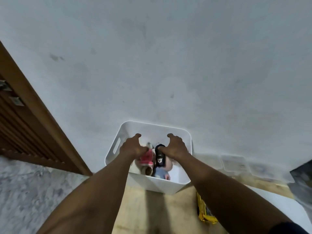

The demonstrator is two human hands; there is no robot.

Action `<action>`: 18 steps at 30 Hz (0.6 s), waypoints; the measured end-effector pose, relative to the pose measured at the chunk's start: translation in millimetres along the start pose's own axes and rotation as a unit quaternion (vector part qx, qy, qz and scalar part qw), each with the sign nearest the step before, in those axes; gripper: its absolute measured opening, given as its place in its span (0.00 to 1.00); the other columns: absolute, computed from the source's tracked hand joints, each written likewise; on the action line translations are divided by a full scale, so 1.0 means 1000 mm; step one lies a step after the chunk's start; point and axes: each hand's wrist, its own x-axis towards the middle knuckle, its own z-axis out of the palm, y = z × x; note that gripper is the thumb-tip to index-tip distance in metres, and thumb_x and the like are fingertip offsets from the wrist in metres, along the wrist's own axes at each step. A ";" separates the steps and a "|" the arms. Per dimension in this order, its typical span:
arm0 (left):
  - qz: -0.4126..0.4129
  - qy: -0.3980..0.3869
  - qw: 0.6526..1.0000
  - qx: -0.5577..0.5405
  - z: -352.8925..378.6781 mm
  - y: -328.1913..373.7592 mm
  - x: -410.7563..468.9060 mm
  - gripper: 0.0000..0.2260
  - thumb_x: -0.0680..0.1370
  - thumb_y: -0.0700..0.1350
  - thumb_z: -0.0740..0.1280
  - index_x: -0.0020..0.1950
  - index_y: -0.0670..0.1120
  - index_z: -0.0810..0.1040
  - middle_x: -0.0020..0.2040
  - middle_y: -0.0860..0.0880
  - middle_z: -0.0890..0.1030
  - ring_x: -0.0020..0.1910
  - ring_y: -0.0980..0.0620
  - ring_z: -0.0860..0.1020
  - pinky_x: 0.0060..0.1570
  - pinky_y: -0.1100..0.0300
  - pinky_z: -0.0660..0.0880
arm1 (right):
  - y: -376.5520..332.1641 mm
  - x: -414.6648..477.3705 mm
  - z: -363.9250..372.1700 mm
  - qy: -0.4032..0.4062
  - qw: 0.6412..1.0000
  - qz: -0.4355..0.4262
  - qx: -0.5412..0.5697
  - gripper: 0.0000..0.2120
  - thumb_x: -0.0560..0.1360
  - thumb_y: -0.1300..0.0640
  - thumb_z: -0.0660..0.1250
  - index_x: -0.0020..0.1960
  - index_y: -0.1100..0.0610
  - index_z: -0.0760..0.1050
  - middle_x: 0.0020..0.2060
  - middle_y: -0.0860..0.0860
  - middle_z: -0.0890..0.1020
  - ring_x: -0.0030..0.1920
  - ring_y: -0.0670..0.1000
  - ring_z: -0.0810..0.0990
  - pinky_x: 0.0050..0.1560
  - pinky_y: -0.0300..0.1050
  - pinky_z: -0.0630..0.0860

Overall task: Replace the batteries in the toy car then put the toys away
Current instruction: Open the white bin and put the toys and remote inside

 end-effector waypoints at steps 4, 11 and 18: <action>-0.001 -0.002 1.000 -0.002 -0.001 0.002 -0.001 0.30 0.74 0.54 0.69 0.75 0.54 0.65 0.65 0.44 0.77 0.62 0.45 0.77 0.60 0.55 0.73 | 0.005 -0.013 -0.010 0.038 0.999 -0.018 0.025 0.30 0.74 0.46 0.70 0.73 0.50 0.66 0.66 0.54 0.74 0.66 0.55 0.74 0.65 0.49 0.72; 0.057 -0.002 0.997 -0.058 0.007 0.034 -0.037 0.24 0.73 0.52 0.70 0.69 0.54 0.72 0.58 0.46 0.80 0.57 0.46 0.78 0.55 0.56 0.74 | 0.033 -0.081 -0.051 0.201 0.975 -0.032 0.085 0.17 0.75 0.52 0.69 0.63 0.49 0.75 0.54 0.47 0.79 0.53 0.48 0.78 0.51 0.41 0.71; 0.155 0.008 0.980 -0.122 0.056 0.091 -0.095 0.10 0.74 0.47 0.68 0.54 0.54 0.80 0.43 0.55 0.84 0.44 0.54 0.77 0.41 0.62 0.69 | 0.128 -0.170 -0.097 0.294 0.951 0.033 0.086 0.11 0.75 0.56 0.69 0.57 0.52 0.79 0.47 0.47 0.81 0.47 0.48 0.78 0.47 0.40 0.70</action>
